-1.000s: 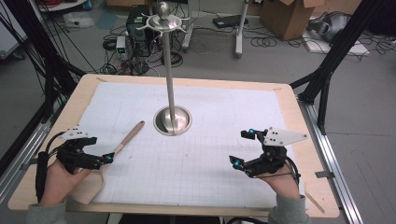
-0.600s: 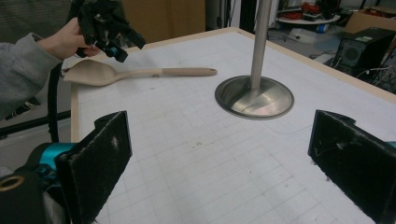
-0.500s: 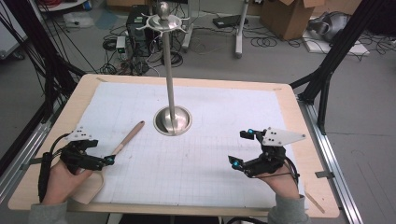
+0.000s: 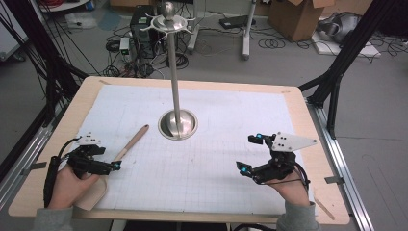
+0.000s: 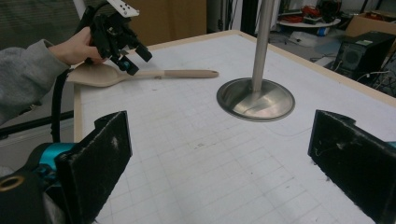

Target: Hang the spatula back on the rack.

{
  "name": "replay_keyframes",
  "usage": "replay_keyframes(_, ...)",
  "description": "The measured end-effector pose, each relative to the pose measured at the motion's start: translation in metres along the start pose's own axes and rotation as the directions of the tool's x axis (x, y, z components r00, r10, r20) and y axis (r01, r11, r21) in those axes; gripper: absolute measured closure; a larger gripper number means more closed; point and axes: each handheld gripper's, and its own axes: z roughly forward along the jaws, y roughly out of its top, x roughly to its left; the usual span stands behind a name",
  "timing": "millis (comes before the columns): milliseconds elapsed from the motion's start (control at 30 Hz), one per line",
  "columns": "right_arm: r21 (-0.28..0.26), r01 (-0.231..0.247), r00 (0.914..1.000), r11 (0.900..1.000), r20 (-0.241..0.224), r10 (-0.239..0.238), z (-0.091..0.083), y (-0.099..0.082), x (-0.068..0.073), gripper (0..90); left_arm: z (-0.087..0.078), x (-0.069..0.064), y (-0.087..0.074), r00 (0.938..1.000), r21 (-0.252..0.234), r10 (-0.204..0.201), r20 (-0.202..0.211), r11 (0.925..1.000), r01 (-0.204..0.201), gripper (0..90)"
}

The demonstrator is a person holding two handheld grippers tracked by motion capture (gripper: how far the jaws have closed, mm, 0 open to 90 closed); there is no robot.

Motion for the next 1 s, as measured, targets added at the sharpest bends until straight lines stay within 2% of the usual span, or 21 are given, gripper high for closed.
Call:
replay_keyframes(133, 0.000, -0.001, 1.0000, 1.0000, 0.005, 0.001, -0.001, 0.000, 0.001, 5.3, 0.002, 0.000, 0.001, 1.0000, 0.009, 0.003, -0.003, 1.0000, -0.003, 21.8)
replay_keyframes(267, -0.003, 0.005, 1.0000, 1.0000, 0.008, -0.005, -0.002, 0.000, 0.001, 5.3, 0.005, 0.000, 0.001, 1.0000, 0.020, 0.006, 0.001, 0.9998, -0.006, 24.5)
replay_keyframes(467, -0.004, 0.001, 0.9999, 1.0000, 0.013, -0.001, -0.004, -0.001, 0.000, 5.3, 0.010, -0.002, 0.003, 0.9997, 0.063, 0.021, -0.016, 0.9978, -0.020, 31.9)
replay_keyframes(500, -0.004, 0.003, 0.9999, 1.0000, 0.010, -0.003, -0.004, -0.001, 0.001, 5.3, 0.010, -0.001, 0.003, 0.9998, 0.067, 0.019, -0.009, 0.9975, -0.019, 36.2)
replay_keyframes(1000, -0.004, 0.003, 0.9998, 1.0000, 0.018, -0.003, -0.008, -0.002, 0.001, 5.3, 0.014, -0.003, 0.005, 0.9993, 0.100, 0.028, -0.023, 0.9946, -0.025, 49.9)
